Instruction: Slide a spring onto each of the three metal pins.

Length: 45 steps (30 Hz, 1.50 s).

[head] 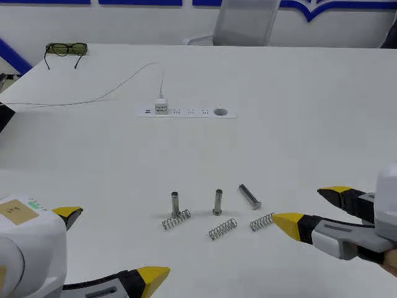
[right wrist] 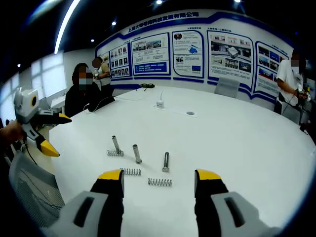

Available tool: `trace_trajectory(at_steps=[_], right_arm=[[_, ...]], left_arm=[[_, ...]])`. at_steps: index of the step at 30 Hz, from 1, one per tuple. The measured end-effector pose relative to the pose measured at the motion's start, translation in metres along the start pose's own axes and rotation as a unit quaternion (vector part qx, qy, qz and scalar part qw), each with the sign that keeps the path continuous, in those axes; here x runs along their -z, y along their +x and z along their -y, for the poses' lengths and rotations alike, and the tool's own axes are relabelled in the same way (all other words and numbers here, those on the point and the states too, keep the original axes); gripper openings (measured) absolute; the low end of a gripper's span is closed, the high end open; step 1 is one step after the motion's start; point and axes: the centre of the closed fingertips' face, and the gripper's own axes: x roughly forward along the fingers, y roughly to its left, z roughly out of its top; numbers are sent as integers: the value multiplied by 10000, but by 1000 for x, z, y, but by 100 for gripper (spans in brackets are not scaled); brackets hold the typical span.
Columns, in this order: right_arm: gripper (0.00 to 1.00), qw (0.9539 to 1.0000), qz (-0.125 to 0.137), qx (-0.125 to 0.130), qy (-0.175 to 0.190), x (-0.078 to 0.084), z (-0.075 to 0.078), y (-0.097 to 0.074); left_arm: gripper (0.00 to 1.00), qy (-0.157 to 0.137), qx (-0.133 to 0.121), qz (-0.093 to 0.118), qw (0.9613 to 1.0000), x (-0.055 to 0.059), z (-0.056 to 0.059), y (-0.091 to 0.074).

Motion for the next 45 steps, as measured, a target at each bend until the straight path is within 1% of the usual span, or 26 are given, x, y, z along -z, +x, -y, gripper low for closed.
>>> trace_trajectory(at_steps=[3,6,11,13,15,19,28,31,34,39,41,45], right_arm=[[57,10000,-13,12,-2,-4,2,7],[55,10000,-24,-1,80,-7,5,14],[49,9996,-107,7,249,-8,10,27],[49,9995,-184,-8,263,-6,11,33],[47,9994,-207,-19,276,-7,12,37],[46,9991,-306,-60,302,-4,15,47],[38,9982,-515,-146,262,7,17,70],[36,9979,-558,-189,284,9,17,78],[33,9979,-552,-198,274,9,17,86],[32,9975,-602,-228,303,13,16,98],[31,9977,-580,-287,220,12,13,103],[29,9977,-582,-285,197,13,13,112]], left_arm=[[90,-11,4,2,10000,1,0,0],[89,-16,19,10,10000,1,1,0],[88,12,50,19,10000,3,2,0],[88,13,62,12,10000,3,3,1],[87,12,68,16,10000,4,3,1],[87,23,79,11,10000,4,3,1],[85,78,141,2,9999,8,6,4],[85,40,154,10,9999,9,5,4],[85,27,165,22,9999,9,5,5],[84,13,189,20,9998,10,5,7],[84,22,185,16,9998,11,5,7],[84,-13,196,19,9998,11,5,9]])
